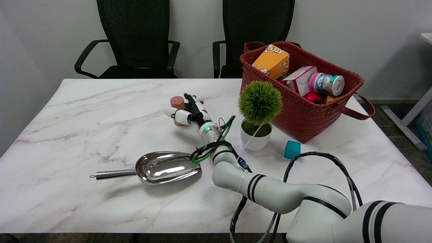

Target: Pick up the wooden cylinder.

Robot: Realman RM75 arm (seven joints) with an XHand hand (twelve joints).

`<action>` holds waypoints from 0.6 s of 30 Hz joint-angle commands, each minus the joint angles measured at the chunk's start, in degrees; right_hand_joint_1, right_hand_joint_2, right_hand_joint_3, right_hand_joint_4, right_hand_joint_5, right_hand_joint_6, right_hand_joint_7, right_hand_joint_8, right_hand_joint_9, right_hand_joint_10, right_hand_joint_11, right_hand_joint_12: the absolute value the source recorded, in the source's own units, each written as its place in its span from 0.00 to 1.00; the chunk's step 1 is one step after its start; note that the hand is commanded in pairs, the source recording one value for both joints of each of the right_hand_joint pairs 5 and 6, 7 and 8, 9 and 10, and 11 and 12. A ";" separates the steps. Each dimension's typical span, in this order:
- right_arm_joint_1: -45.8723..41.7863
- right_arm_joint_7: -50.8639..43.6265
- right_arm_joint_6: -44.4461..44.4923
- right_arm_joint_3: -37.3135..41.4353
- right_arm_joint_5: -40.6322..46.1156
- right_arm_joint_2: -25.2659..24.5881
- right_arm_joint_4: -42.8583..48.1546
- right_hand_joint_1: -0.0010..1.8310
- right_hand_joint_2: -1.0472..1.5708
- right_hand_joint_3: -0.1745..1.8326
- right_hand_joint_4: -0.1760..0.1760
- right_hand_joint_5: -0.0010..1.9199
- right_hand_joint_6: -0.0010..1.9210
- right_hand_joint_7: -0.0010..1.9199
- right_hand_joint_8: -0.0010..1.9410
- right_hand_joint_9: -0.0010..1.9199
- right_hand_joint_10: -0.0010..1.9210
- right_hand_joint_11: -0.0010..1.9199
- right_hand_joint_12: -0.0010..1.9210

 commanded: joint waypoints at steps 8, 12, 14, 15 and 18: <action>-0.06 0.52 0.20 0.40 2.33 -0.31 -0.48 0.49 0.83 0.00 0.50 0.36 0.36 0.40 0.39 0.17 0.17 0.04 0.04; -0.09 0.52 0.44 0.40 2.33 -0.31 -0.24 0.49 0.83 0.00 0.50 0.37 0.37 0.43 0.43 0.19 0.19 0.05 0.05; 1.20 2.32 1.61 -3.89 3.81 -1.93 2.47 0.49 0.84 0.00 0.50 0.37 0.37 0.44 0.43 0.20 0.20 0.05 0.05; 1.28 2.41 1.71 -4.11 3.89 -2.02 2.64 0.49 0.84 0.00 0.50 0.37 0.37 0.44 0.44 0.20 0.20 0.04 0.04; -0.25 0.52 0.60 0.40 2.33 -0.39 0.23 0.49 0.85 0.00 0.50 0.38 0.38 0.46 0.45 0.24 0.24 0.04 0.04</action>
